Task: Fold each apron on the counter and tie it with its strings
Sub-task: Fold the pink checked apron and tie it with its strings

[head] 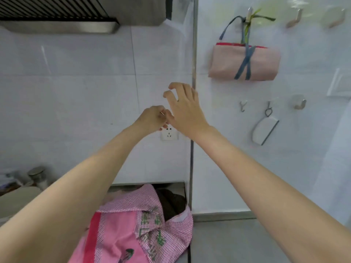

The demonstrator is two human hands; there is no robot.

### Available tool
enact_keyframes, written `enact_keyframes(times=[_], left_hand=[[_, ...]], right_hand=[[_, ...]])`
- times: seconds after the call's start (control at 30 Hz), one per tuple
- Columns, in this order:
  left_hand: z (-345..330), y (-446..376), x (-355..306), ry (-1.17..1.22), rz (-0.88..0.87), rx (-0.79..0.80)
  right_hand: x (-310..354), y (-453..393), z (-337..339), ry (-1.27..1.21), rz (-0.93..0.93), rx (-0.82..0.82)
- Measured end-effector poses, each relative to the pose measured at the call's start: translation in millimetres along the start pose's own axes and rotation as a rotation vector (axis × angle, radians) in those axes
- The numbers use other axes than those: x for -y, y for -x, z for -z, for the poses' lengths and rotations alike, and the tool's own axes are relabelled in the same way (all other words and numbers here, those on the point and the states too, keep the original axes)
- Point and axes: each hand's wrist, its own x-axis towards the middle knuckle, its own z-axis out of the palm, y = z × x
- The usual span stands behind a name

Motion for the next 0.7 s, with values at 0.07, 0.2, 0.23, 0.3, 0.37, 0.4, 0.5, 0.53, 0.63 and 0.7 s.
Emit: enact_keyframes(times=[0.07,0.2,0.23,0.3,0.37,0.4,0.5,0.53,0.63,0.7], left_hand=[[15.2,32.5,59.9,-0.026,0.086,0.054],[35.0,93.3,178.5,-0.149,0.250,0.195],[37.4,105.2,202.9,-0.196,0.269,0.220],[39.8,123.2,245.0,-0.285,0.306,0.279],[38.1,136.9,271.3,-0.388,0.334,0.354],[36.7,142.2,283.5,-0.418,0.336,0.381],[32.1,155.5,314.8,-0.457,0.342,0.441],[31.1,158.3,320.2,-0.489,0.335,0.452],[34.0,157.9,331.7,-0.549,0.332,0.478],[37.0,153.0,330.6,-0.510,0.347,0.464]], right_hand=[[55.8,20.8,-26.8,-0.140,-0.058,0.382],[138.5,85.6,-81.1,-0.297,-0.136,1.005],[153.3,104.1,-93.7,-0.327,-0.144,1.091],[176.9,137.2,-117.2,-0.344,-0.167,1.237],[188.6,170.5,-138.0,-0.372,-0.252,1.354],[192.9,182.5,-147.0,-0.392,-0.321,1.396],[195.2,218.9,-174.3,-0.348,-0.561,1.504],[192.4,228.0,-178.4,-0.343,-0.650,1.550],[191.8,252.0,-188.7,-0.451,-0.916,1.636],[195.0,250.5,-193.2,-0.539,-1.035,1.570]])
